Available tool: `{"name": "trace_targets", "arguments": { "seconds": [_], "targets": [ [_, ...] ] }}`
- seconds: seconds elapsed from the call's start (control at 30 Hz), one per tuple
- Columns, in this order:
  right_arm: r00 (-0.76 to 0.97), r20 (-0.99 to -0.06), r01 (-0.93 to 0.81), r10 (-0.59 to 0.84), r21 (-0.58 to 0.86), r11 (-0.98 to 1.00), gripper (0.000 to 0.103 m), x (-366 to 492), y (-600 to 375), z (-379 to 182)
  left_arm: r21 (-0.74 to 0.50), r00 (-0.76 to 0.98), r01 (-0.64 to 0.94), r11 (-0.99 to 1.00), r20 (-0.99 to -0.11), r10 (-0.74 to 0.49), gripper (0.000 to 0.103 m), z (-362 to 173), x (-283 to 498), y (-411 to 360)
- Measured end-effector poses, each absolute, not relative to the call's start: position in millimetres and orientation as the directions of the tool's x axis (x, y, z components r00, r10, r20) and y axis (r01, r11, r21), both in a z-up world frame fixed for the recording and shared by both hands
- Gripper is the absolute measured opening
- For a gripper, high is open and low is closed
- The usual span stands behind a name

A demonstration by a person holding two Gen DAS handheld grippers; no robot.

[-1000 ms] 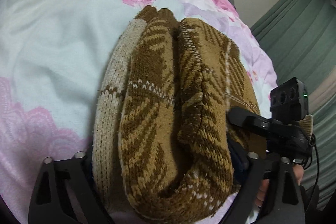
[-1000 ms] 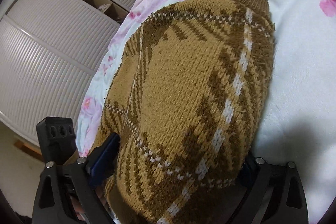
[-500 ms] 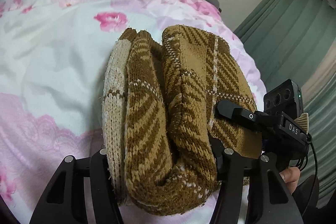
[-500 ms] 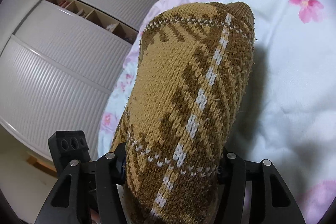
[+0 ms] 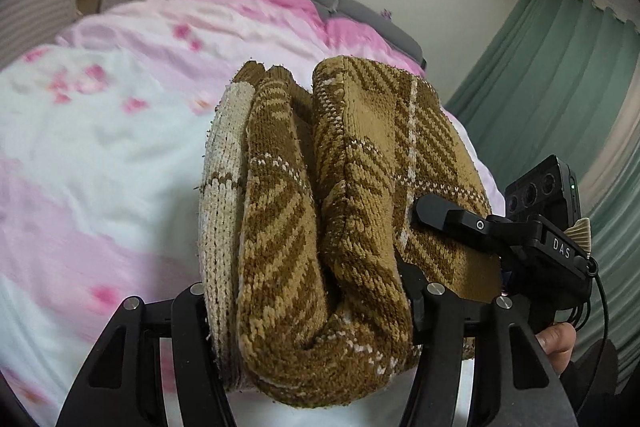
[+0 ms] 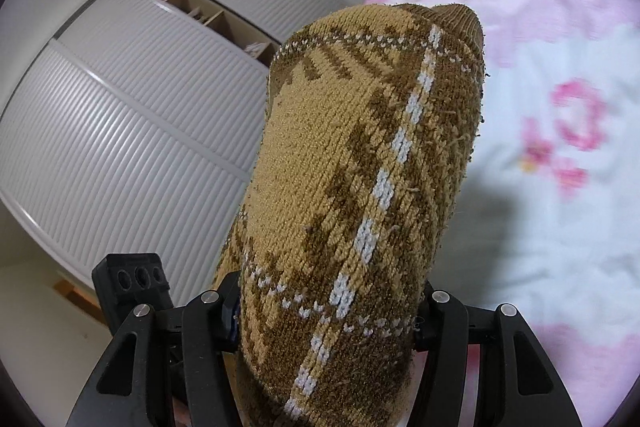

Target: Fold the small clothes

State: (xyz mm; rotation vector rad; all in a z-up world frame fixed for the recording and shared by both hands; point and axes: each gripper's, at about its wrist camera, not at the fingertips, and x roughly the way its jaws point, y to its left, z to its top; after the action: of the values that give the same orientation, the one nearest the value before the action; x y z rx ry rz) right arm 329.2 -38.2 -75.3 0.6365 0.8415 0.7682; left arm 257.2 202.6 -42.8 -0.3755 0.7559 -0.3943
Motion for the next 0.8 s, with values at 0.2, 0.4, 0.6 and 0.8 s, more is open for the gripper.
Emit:
{"name": "trace_targets", "arguments": {
  "seconds": [0.2, 0.4, 0.6, 0.8],
  "targets": [
    [0.399, -0.394, -0.369, 0.828, 0.758, 0.538, 0.059, 347, 46, -71, -0.446, 0.714, 0.147, 0.883, -0.57, -0.407, 0.059, -31, 262, 289],
    [0.36, -0.378, -0.384, 0.853, 0.773, 0.505, 0.059, 377, 136, -77, -0.447, 0.74, 0.089, 0.89, -0.569, -0.36, 0.059, -34, 282, 376],
    [0.343, -0.343, -0.374, 0.874, 0.804, 0.462, 0.059, 407, 210, -96, -0.428, 0.752, 0.046, 0.903, -0.58, -0.313, 0.059, -37, 318, 455],
    [0.359, -0.351, -0.341, 0.865, 0.813, 0.472, 0.059, 434, 255, -123, -0.416, 0.741, 0.064, 0.907, -0.589, -0.322, 0.059, -57, 359, 511]
  ]
}}
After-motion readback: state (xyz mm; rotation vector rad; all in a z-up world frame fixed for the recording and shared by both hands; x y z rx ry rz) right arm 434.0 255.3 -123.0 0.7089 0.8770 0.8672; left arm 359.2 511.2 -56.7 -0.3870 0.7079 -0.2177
